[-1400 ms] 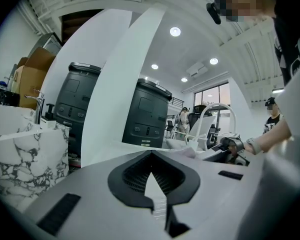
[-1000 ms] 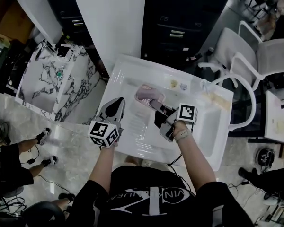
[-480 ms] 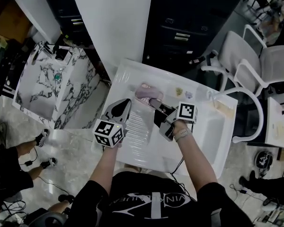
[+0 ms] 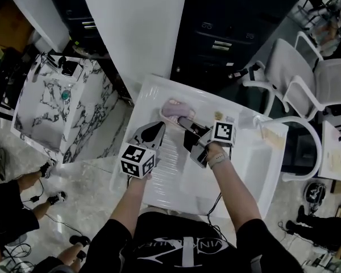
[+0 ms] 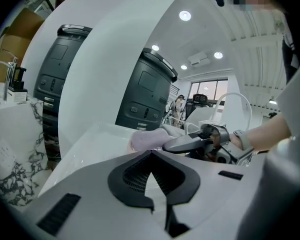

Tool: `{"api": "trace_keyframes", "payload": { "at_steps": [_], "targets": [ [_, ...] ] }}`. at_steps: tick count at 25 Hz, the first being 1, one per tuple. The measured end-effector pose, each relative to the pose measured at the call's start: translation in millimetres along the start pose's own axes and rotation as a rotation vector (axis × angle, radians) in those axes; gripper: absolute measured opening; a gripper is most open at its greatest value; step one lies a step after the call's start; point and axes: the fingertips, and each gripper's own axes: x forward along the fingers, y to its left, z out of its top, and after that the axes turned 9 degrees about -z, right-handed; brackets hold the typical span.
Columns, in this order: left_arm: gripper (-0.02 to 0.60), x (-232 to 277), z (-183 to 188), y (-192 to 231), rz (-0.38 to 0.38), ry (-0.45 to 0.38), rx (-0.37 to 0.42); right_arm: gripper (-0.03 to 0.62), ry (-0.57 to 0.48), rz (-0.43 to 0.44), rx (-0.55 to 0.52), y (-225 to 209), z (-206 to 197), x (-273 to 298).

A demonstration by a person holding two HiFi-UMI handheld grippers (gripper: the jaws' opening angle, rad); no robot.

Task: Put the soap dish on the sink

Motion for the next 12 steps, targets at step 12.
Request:
{"api": "trace_keyframes", "payload": {
  "at_steps": [12],
  "targets": [
    [0.014, 37.4, -22.3, -2.4, -0.055, 0.125, -0.044, 0.064, 0.032, -0.012, 0.089, -15.0, 11.4, 13.9]
  ]
}}
